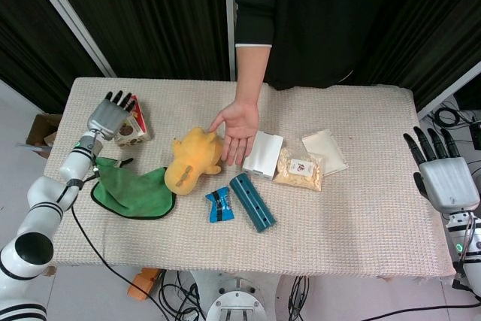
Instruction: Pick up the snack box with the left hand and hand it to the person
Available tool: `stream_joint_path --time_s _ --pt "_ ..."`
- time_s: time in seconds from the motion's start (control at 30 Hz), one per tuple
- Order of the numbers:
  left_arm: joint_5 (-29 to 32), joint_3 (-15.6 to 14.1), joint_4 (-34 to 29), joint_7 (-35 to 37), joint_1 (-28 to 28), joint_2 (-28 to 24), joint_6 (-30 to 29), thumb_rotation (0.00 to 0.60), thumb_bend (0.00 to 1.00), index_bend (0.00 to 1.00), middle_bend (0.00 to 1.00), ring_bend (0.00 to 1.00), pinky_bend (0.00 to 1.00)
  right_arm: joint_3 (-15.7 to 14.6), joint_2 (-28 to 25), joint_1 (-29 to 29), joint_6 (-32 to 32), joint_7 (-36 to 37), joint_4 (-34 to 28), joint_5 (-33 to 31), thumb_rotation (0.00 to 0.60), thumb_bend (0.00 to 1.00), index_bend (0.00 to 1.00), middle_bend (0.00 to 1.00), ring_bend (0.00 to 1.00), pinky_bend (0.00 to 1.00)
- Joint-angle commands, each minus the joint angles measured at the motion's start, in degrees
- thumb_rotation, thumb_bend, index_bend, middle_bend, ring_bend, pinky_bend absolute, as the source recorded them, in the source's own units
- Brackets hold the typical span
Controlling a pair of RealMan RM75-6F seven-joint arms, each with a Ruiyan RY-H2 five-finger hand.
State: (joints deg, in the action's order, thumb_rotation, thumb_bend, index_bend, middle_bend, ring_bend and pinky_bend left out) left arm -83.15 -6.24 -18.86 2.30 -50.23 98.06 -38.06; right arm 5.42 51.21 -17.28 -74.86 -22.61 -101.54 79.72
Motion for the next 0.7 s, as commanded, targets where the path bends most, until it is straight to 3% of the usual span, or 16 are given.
stream_joint_path --time_s 0.03,0.23,0.47,0.7 --pt "-3.44 -2.09 2.51 4.26 0.0 1.87 -3.34 0.6 0.0 0.0 0.0 0.02 0.15 0.07 -0.21 0.22 -0.13 0.44 0.27 -0.04 0.6 0.37 0.0 0.0 0.0 0.0" --pt "-8.19 -4.65 5.72 9.08 -0.26 3.58 -8.14 0.6 0.0 0.0 0.0 0.01 0.15 0.07 0.14 0.35 0.33 1.06 1.1 -0.39 0.6 0.37 0.0 0.0 0.0 0.0" --pt "-11.63 -6.6 8.55 11.51 -1.42 5.11 -7.53 0.6 0.0 0.0 0.0 0.02 0.15 0.2 0.59 0.17 0.93 0.82 1.43 -0.76 0.6 0.37 0.0 0.0 0.0 0.0" --pt "-11.3 -5.24 10.35 11.3 -3.44 6.82 -3.8 0.6 0.0 0.0 0.0 0.02 0.15 -0.01 0.46 0.45 1.3 0.46 1.22 -1.21 0.6 0.37 0.0 0.0 0.0 0.0"
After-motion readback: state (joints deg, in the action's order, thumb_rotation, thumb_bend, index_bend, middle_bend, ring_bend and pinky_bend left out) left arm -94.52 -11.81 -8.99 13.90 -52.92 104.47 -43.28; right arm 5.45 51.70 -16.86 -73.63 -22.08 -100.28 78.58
